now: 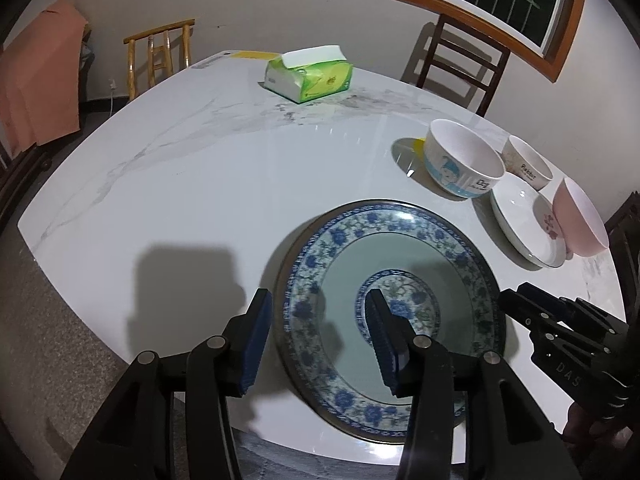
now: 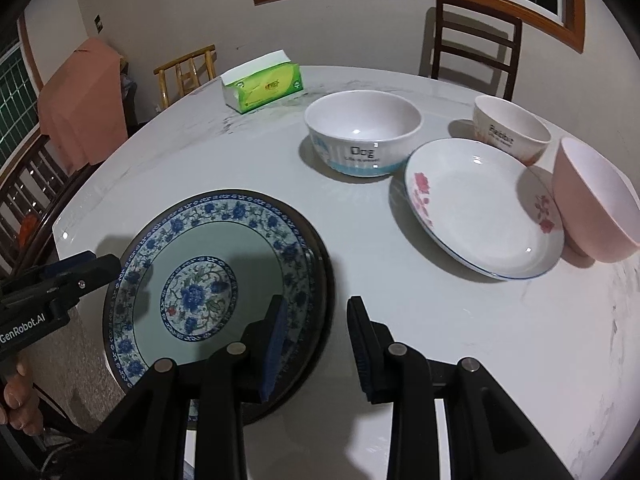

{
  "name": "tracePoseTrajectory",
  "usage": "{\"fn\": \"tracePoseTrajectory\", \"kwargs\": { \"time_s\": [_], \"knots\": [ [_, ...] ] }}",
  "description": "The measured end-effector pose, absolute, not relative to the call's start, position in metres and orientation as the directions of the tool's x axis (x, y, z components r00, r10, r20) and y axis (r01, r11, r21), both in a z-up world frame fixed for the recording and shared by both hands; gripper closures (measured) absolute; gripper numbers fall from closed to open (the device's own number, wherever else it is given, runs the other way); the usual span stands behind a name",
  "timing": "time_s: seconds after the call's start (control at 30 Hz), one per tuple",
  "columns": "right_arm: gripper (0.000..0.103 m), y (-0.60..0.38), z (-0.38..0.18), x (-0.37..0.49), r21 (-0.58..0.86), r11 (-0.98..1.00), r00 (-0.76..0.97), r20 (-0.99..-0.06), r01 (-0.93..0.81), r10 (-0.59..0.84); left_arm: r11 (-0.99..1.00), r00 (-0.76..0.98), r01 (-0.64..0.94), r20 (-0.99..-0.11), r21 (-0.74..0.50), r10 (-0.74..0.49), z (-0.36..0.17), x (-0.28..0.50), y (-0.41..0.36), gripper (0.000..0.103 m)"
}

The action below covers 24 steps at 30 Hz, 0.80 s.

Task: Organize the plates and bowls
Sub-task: 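Open both tools and withdraw them from the stacked blue floral plates, then move the left tool to the pink-flowered white plate while right tool nears the pink bowl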

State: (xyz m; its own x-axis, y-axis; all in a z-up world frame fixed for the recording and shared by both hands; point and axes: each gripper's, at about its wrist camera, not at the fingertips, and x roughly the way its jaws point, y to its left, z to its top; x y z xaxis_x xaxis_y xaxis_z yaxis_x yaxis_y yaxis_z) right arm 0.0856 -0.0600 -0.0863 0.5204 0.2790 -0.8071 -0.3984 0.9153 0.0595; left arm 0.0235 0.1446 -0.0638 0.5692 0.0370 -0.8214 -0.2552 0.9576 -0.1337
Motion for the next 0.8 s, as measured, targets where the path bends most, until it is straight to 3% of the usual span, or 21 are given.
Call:
{"fn": "tracePoseTrajectory", "kwargs": {
  "time_s": [0.8],
  "knots": [
    [0.071,-0.167,-0.074,0.099,0.094,0.975,0.618,-0.76,-0.202,0.202,0.984,0.59,-0.092,-0.805,-0.154,-0.071,-0.056,0.063,0.064,0.058]
  ]
}}
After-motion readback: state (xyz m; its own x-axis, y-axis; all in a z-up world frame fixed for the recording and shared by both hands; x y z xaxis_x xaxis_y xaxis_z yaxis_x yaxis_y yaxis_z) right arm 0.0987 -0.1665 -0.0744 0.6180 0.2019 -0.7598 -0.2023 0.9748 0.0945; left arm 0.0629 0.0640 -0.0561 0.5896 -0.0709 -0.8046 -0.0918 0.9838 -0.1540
